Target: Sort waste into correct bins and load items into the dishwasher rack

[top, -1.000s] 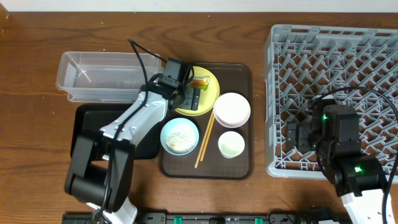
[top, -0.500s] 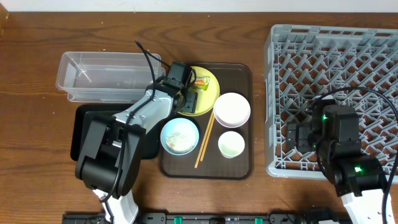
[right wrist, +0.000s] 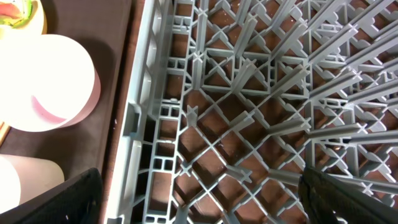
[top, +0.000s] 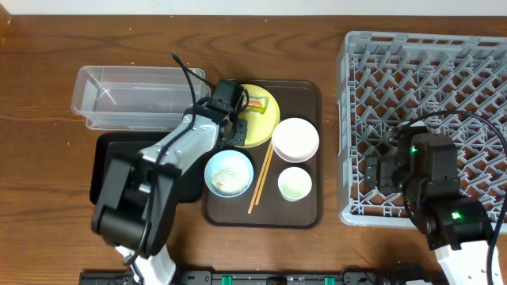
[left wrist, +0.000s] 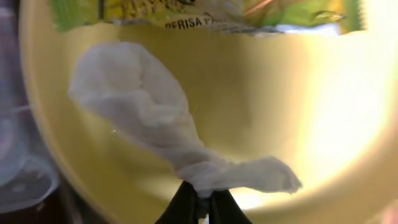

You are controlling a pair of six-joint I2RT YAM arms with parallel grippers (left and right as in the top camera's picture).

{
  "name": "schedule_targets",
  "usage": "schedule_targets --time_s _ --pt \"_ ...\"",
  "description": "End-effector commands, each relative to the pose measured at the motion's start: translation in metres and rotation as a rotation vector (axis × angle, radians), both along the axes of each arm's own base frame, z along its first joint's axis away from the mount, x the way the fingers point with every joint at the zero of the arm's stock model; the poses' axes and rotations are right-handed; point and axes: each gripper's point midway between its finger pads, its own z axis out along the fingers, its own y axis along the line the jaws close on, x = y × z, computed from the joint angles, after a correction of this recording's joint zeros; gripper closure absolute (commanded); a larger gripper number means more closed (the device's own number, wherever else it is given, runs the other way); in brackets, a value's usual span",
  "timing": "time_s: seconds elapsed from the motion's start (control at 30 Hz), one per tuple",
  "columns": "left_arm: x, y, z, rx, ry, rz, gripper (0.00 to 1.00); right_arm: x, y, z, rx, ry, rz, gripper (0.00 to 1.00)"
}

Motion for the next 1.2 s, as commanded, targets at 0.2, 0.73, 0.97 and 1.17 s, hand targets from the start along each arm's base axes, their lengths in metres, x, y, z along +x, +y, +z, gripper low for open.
schedule_targets --time_s 0.2,0.73,0.97,1.17 --pt "0.004 0.006 0.106 -0.049 -0.224 0.019 0.94 0.003 -0.003 0.01 0.006 -0.026 -0.024 0.01" --pt "0.045 0.111 0.14 0.042 -0.398 0.346 0.88 0.003 -0.004 0.01 0.006 -0.024 -0.024 0.01" --pt "0.047 0.136 0.14 0.054 -0.4 0.406 0.44 0.003 -0.003 0.01 0.006 -0.023 -0.024 0.01" --pt "0.046 0.119 0.145 -0.02 -0.397 0.334 0.41 0.003 -0.004 0.01 0.006 -0.023 -0.024 0.01"
